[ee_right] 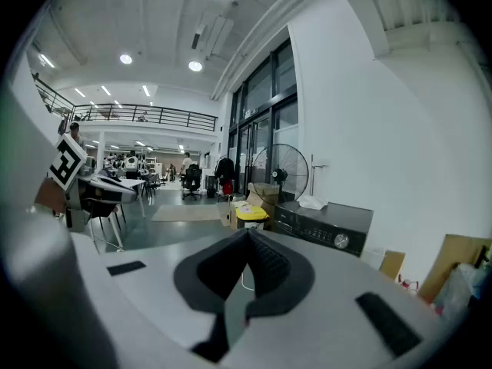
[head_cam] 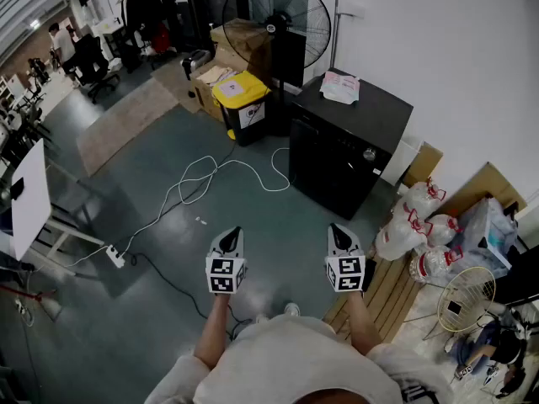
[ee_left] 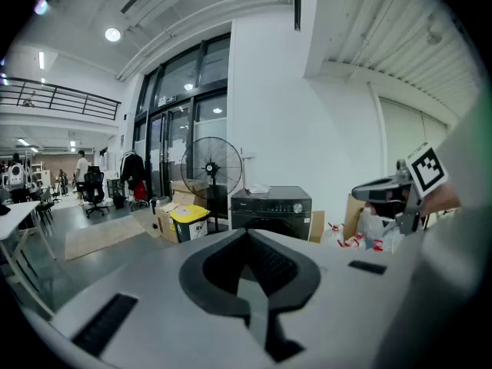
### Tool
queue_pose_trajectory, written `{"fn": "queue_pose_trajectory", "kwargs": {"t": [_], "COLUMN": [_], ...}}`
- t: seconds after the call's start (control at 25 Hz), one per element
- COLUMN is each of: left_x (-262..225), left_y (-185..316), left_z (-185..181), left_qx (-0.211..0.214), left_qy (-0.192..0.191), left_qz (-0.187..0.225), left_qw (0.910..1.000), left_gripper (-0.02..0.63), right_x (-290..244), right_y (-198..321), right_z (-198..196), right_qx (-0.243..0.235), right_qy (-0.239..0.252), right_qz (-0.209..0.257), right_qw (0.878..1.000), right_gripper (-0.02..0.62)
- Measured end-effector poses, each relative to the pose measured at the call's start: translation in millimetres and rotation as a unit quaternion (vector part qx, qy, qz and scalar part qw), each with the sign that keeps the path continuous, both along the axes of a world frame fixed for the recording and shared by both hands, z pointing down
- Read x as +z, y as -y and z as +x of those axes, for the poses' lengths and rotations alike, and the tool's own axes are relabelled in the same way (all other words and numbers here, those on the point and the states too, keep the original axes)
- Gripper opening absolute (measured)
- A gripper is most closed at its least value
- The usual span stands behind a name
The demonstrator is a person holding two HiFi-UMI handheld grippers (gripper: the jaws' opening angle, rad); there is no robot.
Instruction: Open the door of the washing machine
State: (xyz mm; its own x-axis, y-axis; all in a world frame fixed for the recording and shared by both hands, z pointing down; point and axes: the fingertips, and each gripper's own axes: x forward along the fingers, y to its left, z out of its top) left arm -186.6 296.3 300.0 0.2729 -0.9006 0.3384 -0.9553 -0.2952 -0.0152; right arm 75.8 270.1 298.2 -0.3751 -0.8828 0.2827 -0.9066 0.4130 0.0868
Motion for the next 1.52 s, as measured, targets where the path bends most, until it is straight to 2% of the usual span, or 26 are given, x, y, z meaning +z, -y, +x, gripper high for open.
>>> {"fn": "queue_pose_trajectory", "kwargs": {"t": [0.6, 0.92, 1.16, 1.52], "left_x": [7, 14, 19, 31], "left_y": [18, 33, 50, 99], "left_z": [21, 45, 63, 65], "left_qx": [-0.006, -0.007, 0.006, 0.017], "left_qy": [0.003, 0.003, 0.005, 0.001], "left_qz": [-0.006, -0.006, -0.011, -0.017], "left_qw": [1.0, 1.0, 0.9999, 0.9997], "left_gripper": [0.008, 0.008, 0.008, 0.008], "right_x": [12, 19, 26, 40], "right_y": [19, 35, 48, 89], "right_z": [15, 32, 41, 36], "right_qx": [-0.005, -0.009, -0.006, -0.007], "right_qy": [0.014, -0.001, -0.005, -0.011], "right_qz": [-0.004, 0.001, -0.008, -0.017], "right_qw": [1.0, 1.0, 1.0, 1.0], "right_gripper": [-0.002, -0.002, -0.002, -0.002]}}
